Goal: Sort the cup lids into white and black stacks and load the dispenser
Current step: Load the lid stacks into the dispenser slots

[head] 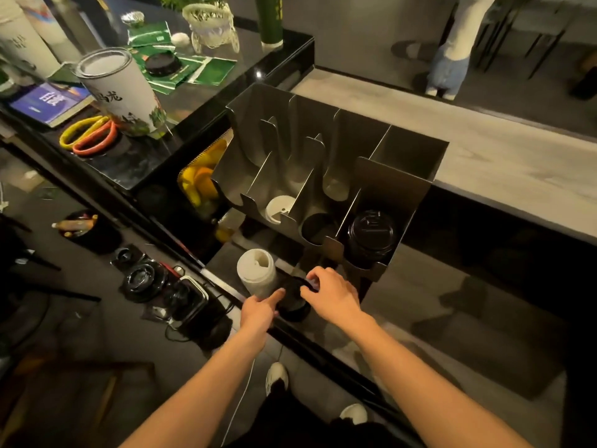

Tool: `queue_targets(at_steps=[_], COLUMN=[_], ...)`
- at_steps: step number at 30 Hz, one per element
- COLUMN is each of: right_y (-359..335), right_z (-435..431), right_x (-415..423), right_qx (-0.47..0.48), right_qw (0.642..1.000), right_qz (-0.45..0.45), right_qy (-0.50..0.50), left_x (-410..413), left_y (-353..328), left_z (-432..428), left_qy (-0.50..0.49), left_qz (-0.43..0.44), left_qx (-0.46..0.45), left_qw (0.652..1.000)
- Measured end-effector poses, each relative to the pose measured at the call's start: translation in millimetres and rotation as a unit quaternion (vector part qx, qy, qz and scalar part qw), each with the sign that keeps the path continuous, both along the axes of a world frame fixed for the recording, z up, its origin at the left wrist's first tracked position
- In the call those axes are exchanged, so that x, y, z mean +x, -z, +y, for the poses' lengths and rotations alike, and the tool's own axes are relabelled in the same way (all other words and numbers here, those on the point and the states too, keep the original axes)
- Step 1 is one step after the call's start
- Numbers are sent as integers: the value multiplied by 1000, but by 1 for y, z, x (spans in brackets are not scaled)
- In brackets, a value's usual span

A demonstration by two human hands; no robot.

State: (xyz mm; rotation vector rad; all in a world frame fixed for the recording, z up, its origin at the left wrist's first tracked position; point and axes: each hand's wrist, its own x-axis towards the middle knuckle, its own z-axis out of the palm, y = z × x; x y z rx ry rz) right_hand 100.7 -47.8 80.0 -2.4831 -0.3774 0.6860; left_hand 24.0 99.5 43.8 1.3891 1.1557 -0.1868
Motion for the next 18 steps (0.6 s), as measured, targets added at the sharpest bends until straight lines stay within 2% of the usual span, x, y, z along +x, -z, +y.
queue_targets(at_steps=[6,11,15,18], right_y=[45,66,74,80], right_z=[21,35,46,52], right_x=[-7,-18,-22,-27], right_qx=[-49,-31,21,45], right_qw=[982,961,929,888], right_qz=[147,194,243,296], right_qy=[105,192,280,349], left_x=[15,23,28,29], left_y=[28,47,58,64], left_z=[24,33,40,44], left_qy=[65,116,146,156], left_qz=[72,71,66,62], left_qx=[-38,-119,-143,-156], left_qw=[995,984,977,973])
